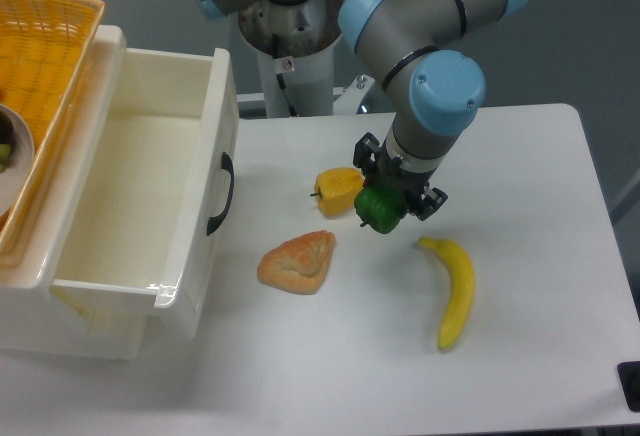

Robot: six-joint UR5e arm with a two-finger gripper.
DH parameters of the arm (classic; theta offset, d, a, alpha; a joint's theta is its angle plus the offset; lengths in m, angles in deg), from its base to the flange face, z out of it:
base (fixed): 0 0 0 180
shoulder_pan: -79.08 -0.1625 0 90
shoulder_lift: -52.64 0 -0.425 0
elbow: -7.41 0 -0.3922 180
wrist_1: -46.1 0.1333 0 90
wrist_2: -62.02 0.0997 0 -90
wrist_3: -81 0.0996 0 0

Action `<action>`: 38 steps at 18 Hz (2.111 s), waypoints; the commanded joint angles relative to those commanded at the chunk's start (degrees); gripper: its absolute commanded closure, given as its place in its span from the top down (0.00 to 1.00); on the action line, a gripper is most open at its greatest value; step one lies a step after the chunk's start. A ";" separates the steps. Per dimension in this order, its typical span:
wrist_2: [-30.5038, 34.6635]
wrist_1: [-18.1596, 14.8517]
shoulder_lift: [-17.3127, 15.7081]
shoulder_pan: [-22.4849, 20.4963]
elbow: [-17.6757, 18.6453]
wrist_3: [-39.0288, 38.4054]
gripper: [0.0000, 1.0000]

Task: Place the green pepper in the upper white drawer
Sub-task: 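Close the gripper around the green pepper on the table, then lift the green pepper up off the table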

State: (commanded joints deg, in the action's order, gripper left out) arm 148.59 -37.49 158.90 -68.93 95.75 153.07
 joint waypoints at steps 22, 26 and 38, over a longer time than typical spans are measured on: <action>-0.96 -0.53 -0.79 0.88 -1.59 -9.40 0.54; -2.63 -1.93 -1.32 1.14 -2.64 -14.32 0.54; -9.84 -6.33 -7.29 1.84 -2.55 -18.37 0.55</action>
State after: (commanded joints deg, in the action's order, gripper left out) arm 138.75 -43.82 151.61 -67.09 93.19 134.70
